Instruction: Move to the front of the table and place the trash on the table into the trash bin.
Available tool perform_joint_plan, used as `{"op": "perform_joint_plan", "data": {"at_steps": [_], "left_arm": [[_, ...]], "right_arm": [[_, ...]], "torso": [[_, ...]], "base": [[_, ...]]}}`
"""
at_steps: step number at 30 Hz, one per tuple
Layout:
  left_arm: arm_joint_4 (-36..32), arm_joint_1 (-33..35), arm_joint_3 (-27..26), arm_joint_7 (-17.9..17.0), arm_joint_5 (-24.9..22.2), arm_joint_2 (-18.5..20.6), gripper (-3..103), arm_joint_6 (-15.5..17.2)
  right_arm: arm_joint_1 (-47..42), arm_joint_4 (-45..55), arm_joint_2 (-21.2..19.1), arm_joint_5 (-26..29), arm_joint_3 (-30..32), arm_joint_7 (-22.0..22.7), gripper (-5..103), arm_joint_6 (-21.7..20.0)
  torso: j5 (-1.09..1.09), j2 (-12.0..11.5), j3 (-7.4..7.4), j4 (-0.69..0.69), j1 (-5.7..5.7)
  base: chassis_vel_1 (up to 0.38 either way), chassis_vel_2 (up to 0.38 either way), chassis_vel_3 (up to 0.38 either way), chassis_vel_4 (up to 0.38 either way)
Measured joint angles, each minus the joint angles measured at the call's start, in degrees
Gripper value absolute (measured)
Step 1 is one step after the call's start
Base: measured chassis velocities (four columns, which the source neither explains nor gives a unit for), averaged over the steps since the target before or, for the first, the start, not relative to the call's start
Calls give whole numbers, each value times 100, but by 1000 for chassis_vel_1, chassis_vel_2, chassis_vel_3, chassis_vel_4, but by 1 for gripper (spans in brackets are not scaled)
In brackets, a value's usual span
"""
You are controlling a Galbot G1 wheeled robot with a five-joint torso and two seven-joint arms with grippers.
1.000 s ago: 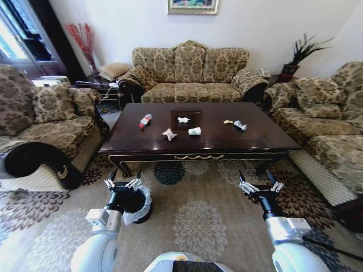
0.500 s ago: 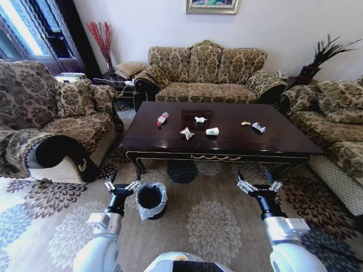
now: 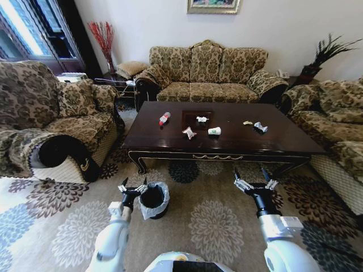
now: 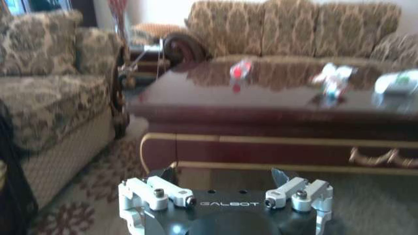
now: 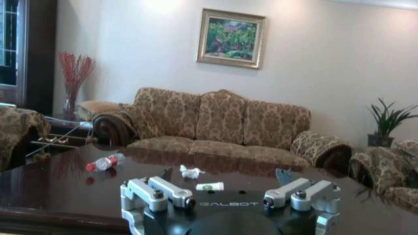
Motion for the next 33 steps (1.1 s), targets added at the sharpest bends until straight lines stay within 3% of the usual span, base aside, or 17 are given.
{"op": "perform_joint_plan", "data": {"at_steps": [3,5,6,7,8,12,14,16,18,20,24,33], "left_arm": [[613,-247,9,-5,31,39,100,-53],[1419,-570,11,-25,69,40,100,-200],[1419,-570,11,-25,69,40,100,-200],[1932,-806,30,-34,76,28,100,-298],[1932,-806,30,-34,76,28,100,-298],[3446,-1602,85,-66,198,-45,100,-689],[3704,-1769,86,-79,233,-64,100,-744],[4494,-2311,74,-207,369,-119,100,-867],[4494,-2311,74,-207,369,-119,100,-867],[5128,-2712,36,-338,445,-142,100,-937],[5765,-3114,-64,-491,438,-79,100,-962],[6778,-3549,-161,-432,420,147,100,-1096]], "right_arm": [[5,-1,-5,-1,35,15,100,-6],[-2,-6,-5,-9,69,26,100,-18],[-2,-6,-5,-9,69,26,100,-18],[-10,-8,3,-26,83,36,100,-27],[-10,-8,3,-26,83,36,100,-27],[-28,30,13,-31,165,100,100,-133],[-34,40,13,-29,196,107,100,-150],[-58,48,7,-20,296,126,100,-178],[-58,48,7,-20,296,126,100,-178],[-112,61,24,-17,396,134,100,-188],[-238,101,100,-6,542,134,100,-190],[-276,-4,165,-67,543,143,100,-149]], "torso": [[0,0,0,0,0],[-1,0,0,0,0],[-1,0,0,0,0],[0,0,0,0,0],[0,0,0,0,0],[0,0,0,0,0],[0,0,0,0,0],[0,0,0,-2,0],[0,0,0,-2,0],[0,0,0,-1,0],[0,0,0,-2,0],[0,0,0,0,0]], "base": [[0,0,0,0],[0,0,0,0],[0,0,0,0],[0,0,0,0],[0,0,0,0],[0,0,0,0],[0,0,0,0],[0,0,0,0],[0,0,0,0],[0,0,0,0],[0,0,0,0],[0,0,0,0]]}}
